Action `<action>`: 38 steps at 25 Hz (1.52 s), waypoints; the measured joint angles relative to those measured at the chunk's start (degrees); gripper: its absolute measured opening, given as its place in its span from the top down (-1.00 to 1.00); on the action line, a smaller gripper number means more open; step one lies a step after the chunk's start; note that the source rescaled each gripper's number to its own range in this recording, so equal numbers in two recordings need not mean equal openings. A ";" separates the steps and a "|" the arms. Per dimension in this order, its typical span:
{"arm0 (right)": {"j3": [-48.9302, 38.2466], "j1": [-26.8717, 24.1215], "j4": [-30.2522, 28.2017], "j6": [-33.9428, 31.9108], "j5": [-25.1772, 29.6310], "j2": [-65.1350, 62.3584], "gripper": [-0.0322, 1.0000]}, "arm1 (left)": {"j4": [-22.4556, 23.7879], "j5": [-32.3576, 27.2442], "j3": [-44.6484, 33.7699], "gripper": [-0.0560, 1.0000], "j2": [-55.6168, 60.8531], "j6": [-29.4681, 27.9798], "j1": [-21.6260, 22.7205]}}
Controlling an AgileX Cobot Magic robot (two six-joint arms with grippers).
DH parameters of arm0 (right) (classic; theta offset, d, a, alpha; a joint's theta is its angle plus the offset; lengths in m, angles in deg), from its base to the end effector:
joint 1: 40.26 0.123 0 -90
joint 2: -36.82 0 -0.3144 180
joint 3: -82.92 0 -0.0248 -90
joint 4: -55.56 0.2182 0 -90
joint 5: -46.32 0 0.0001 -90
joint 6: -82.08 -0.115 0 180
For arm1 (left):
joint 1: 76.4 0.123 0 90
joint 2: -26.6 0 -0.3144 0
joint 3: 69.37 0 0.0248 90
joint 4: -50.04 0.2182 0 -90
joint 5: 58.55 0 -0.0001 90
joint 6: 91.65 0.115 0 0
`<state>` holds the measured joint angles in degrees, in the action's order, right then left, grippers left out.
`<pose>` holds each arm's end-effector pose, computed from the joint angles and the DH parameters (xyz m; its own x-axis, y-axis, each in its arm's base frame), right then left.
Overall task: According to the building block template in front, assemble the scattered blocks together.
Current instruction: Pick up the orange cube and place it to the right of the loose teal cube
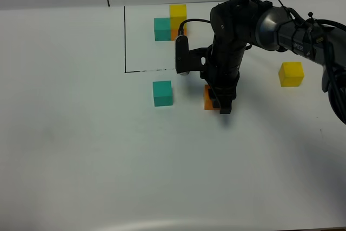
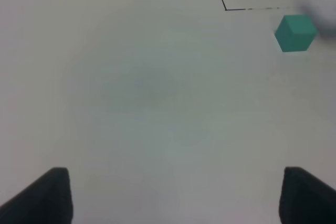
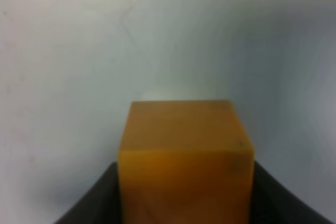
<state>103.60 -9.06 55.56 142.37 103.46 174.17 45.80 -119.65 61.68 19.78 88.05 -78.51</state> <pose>0.3846 0.2329 0.1459 0.0285 -0.9982 -0.0534 -0.9953 -0.0234 -0.0937 -0.0436 -0.0058 0.2517 -0.4541 -0.0242 -0.8906 0.0759 0.9949 -0.0658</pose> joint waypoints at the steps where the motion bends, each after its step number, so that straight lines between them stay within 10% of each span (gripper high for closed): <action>1: 0.00 0.00 0.00 0.00 0.00 0.00 0.90 | 0.00 0.00 0.00 -0.72 0.00 0.00 0.00; 38: 0.00 1.62 0.46 1.20 -1.40 0.00 0.90 | 0.00 0.00 0.00 -0.72 0.00 0.00 0.00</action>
<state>103.60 -7.45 56.02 143.56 102.06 174.17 45.80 -119.65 61.68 19.78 88.05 -78.51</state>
